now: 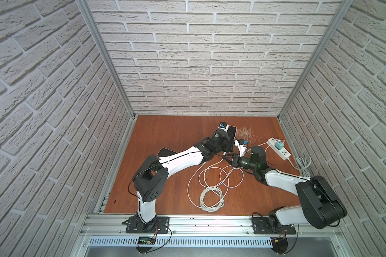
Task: Plug the charging cable into the phone
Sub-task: Insert the charging cable into the phone.
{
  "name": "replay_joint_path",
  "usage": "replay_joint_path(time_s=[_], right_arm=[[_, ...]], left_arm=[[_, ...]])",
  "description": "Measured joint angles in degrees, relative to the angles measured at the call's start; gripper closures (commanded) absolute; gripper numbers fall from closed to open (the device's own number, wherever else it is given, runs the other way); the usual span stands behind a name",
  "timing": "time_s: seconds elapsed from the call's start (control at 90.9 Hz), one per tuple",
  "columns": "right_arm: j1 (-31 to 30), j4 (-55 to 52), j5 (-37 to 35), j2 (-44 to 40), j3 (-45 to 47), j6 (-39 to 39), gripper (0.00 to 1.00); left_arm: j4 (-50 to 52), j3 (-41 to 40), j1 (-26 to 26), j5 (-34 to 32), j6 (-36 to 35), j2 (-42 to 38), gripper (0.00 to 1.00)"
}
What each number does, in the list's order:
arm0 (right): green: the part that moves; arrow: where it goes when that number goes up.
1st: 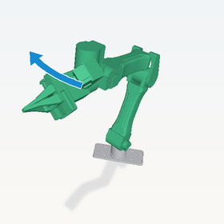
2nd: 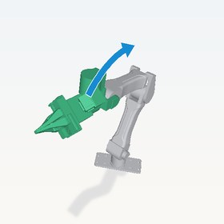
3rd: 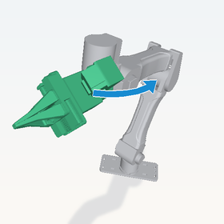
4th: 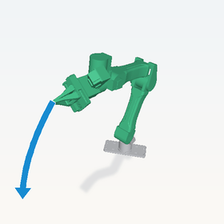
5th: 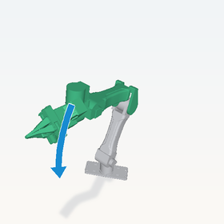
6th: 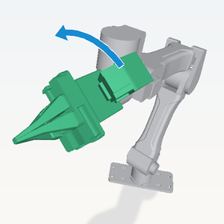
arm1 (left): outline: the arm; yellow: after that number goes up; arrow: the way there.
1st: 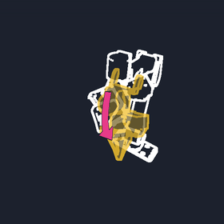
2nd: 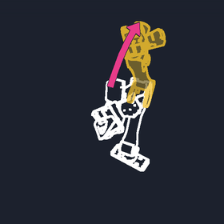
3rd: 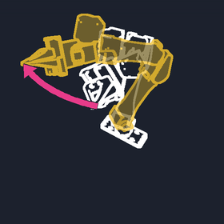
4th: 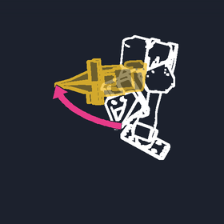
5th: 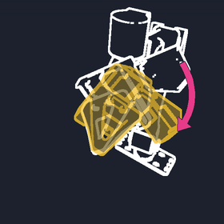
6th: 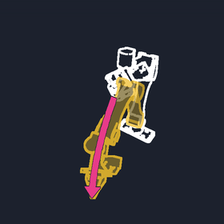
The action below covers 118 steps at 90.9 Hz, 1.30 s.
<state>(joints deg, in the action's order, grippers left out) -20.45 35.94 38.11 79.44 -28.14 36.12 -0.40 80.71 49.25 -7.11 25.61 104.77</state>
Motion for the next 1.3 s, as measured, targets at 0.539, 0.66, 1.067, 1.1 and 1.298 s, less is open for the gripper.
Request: replay_joint_path(time_s=[0.539,0.66,1.067,1.1,1.298], right_arm=[[0.0,-1.3,1.6,-6.0,1.1,-3.9,0.97],[-0.1,-2.7,1.3,-7.1,1.1,-4.9,0.97],[-0.3,-6.2,0.3,-8.9,1.1,-7.9,0.97],[-0.3,-6.5,0.2,-9.1,1.1,-8.0,0.97],[-0.5,-7.7,-0.9,-10.8,1.1,-8.1,0.97]], left_arm=[[0.7,-3.1,1.9,-1.2,2.0,-6.4,1.0],[0.7,-3.7,2.1,-1.2,2.0,-7.3,1.0],[2.0,-3.5,2.3,0.1,3.1,-7.6,1.0],[2.5,-3.3,2.3,0.2,3.3,-7.5,1.0],[5.8,-0.5,2.3,1.2,3.4,-7.0,1.0]])
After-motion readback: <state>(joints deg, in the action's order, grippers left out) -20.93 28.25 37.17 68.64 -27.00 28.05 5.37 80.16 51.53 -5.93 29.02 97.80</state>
